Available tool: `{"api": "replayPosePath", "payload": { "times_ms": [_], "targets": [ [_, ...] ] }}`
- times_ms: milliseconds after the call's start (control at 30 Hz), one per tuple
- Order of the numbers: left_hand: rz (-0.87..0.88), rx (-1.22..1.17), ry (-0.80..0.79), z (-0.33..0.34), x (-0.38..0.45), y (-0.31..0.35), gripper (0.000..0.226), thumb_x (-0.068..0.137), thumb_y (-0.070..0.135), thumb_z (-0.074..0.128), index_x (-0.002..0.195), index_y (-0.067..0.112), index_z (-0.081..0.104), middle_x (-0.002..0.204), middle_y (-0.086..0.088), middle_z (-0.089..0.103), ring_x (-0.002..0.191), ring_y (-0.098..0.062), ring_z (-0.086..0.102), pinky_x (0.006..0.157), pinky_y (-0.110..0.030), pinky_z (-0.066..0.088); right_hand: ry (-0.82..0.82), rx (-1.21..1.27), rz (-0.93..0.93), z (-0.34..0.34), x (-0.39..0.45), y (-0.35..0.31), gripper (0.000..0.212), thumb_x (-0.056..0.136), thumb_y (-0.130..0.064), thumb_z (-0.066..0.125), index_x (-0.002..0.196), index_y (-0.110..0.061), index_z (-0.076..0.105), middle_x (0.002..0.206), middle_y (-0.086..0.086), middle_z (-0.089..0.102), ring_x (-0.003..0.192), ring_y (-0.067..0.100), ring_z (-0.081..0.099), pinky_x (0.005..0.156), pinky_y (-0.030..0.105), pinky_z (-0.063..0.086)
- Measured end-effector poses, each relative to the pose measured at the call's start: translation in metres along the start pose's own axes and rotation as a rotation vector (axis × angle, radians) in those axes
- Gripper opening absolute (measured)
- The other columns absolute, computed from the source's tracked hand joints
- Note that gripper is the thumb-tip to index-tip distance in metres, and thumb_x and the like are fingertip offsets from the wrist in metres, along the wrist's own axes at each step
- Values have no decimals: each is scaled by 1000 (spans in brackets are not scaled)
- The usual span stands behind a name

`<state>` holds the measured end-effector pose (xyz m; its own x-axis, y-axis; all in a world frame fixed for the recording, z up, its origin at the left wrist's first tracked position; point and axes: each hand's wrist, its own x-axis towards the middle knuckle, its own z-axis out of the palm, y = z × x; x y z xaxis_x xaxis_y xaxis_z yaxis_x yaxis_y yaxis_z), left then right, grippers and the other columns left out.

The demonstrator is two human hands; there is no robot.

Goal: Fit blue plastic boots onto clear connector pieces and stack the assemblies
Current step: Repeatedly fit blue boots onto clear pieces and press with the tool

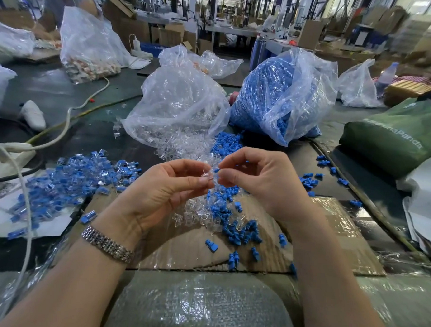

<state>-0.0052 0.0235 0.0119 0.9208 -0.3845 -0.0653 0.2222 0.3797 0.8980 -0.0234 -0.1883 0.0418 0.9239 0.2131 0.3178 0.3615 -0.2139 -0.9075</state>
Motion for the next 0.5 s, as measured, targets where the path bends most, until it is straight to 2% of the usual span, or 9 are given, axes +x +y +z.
{"api": "replayPosePath", "payload": {
  "times_ms": [67,233,400,500],
  "targets": [
    [24,13,12,2,-1,0,32,63,1,86,94,5,78,96,-15,75,90,-25,75,76,-26,60,-22,-60,-12,3,0,2,15,85,-2,78,93,-15,77,85,2,78,81,15,76,79,25,60],
    [75,125,49,8,-1,-3,20,66,-3,79,81,10,79,88,-13,76,86,-22,74,75,-26,59,-18,-248,-92,11,-1,5,14,88,-6,78,98,-15,77,90,-3,76,87,10,73,85,27,60],
    [112,61,67,12,-5,-3,21,64,1,82,84,5,78,95,-20,75,90,-28,75,77,-28,60,14,-268,-141,9,-2,3,15,91,-6,74,102,-15,70,89,-6,73,89,12,71,86,28,58],
    [98,73,74,13,-7,-1,23,66,0,80,88,2,77,92,-20,76,87,-27,75,75,-27,60,28,-287,-173,9,-3,0,16,90,-5,74,99,-16,66,88,-7,72,87,12,71,83,26,58]
  ]
}}
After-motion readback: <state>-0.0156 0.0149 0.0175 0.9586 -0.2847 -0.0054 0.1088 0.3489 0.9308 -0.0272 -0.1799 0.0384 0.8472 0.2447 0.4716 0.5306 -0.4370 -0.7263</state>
